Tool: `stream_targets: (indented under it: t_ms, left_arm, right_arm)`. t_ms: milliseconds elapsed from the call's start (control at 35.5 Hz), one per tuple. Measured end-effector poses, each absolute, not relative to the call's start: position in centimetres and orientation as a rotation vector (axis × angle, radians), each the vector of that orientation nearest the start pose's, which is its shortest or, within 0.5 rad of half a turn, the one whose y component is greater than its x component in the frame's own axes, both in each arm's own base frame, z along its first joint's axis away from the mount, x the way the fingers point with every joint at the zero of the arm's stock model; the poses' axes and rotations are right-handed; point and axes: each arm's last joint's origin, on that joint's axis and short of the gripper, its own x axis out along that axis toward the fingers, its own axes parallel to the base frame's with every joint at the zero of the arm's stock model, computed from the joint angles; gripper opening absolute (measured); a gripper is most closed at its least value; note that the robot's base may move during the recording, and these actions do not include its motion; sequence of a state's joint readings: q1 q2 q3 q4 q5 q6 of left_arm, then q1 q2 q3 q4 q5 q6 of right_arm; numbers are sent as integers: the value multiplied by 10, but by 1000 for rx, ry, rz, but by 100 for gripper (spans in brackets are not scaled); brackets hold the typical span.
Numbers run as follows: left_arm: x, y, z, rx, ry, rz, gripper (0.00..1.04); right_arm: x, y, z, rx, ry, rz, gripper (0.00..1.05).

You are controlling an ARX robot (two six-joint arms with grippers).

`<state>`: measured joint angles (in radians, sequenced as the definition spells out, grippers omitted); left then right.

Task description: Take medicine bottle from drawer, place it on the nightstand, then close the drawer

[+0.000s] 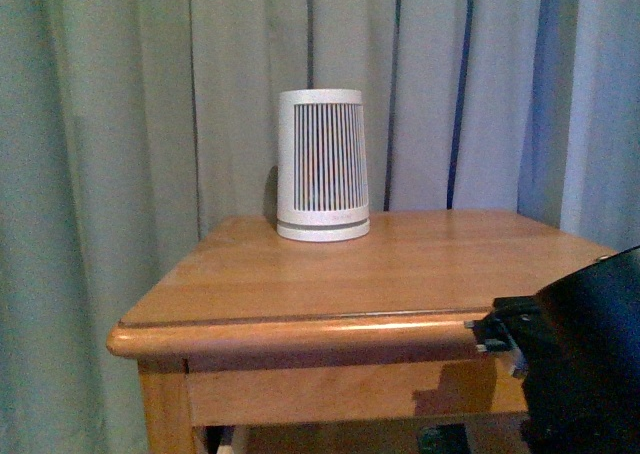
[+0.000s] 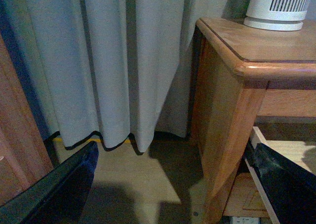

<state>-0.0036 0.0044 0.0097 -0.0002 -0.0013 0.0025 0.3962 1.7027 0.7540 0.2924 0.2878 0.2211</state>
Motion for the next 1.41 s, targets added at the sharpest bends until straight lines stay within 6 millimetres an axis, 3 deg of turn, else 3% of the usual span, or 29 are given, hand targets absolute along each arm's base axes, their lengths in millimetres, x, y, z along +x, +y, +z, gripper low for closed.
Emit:
stream_targets:
  t_ms: [563, 873, 1126, 1408]
  left_arm:
    - [97, 0, 166, 2, -5, -3, 98]
    - [97, 0, 166, 2, -5, -3, 98]
    - [97, 0, 166, 2, -5, -3, 98]
    - [97, 0, 166, 2, -5, -3, 98]
  right_arm:
    - [333, 145, 72, 12, 643, 14, 98]
    - [336, 153, 60, 28, 604, -11, 98]
    - [341, 164, 59, -81, 424, 25, 98]
    - [343, 169, 57, -78, 512, -16, 98]
